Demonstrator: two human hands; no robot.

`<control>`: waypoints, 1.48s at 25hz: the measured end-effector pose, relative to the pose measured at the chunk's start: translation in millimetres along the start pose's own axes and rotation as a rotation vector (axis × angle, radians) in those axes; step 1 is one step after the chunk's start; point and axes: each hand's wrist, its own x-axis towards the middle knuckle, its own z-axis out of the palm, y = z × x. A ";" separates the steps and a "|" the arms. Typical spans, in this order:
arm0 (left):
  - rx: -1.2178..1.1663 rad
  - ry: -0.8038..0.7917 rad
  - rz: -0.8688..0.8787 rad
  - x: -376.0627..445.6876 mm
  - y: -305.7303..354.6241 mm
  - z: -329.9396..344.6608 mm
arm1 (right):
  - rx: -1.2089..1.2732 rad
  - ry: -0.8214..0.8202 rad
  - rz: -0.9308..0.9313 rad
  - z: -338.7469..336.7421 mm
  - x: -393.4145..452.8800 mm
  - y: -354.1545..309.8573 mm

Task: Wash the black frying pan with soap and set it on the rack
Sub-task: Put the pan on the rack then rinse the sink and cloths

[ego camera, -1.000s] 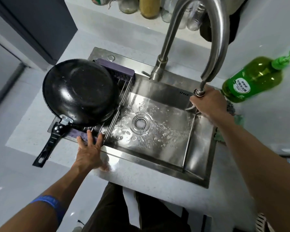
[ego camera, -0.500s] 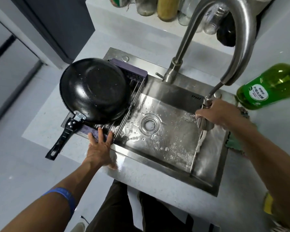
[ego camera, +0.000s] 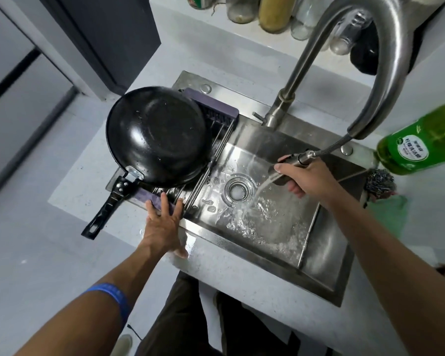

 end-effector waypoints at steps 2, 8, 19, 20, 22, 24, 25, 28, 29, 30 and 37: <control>-0.005 -0.001 0.005 -0.1 0.2 0.6 | 0.059 -0.018 -0.019 6.8 0.8 -7.4; -0.017 0.003 0.006 -1.3 0.7 -0.7 | 0.026 0.030 -0.005 8.2 11.7 -7.4; -0.023 0.008 0.008 -1.6 -0.2 -1.1 | 0.052 0.037 -0.025 10.6 13.6 -7.0; -0.023 0.005 0.009 -1.6 -0.5 -0.8 | 0.065 0.049 -0.032 11.4 14.6 -6.1; -0.017 0.004 0.009 -1.3 -0.4 0.1 | 0.067 0.066 -0.039 11.9 16.0 -4.5; -0.010 0.012 0.010 -0.8 -1.0 0.1 | 0.070 0.056 -0.033 11.8 15.3 -4.7; -0.009 0.011 0.010 -0.6 -1.0 0.2 | 0.066 0.054 -0.031 11.7 15.1 -4.4; -0.011 0.008 0.011 -0.7 -0.7 0.4 | 0.040 0.076 -0.041 9.5 14.7 -4.5; -0.009 0.008 0.008 -1.1 -1.2 0.3 | 0.044 0.069 -0.039 9.5 14.2 -5.3; -0.008 0.008 0.005 -1.0 -1.3 -0.1 | 0.050 0.056 -0.036 10.0 14.1 -5.5; -0.013 -0.002 0.005 -0.8 -0.4 -1.7 | 0.054 0.036 0.003 11.7 15.7 -5.1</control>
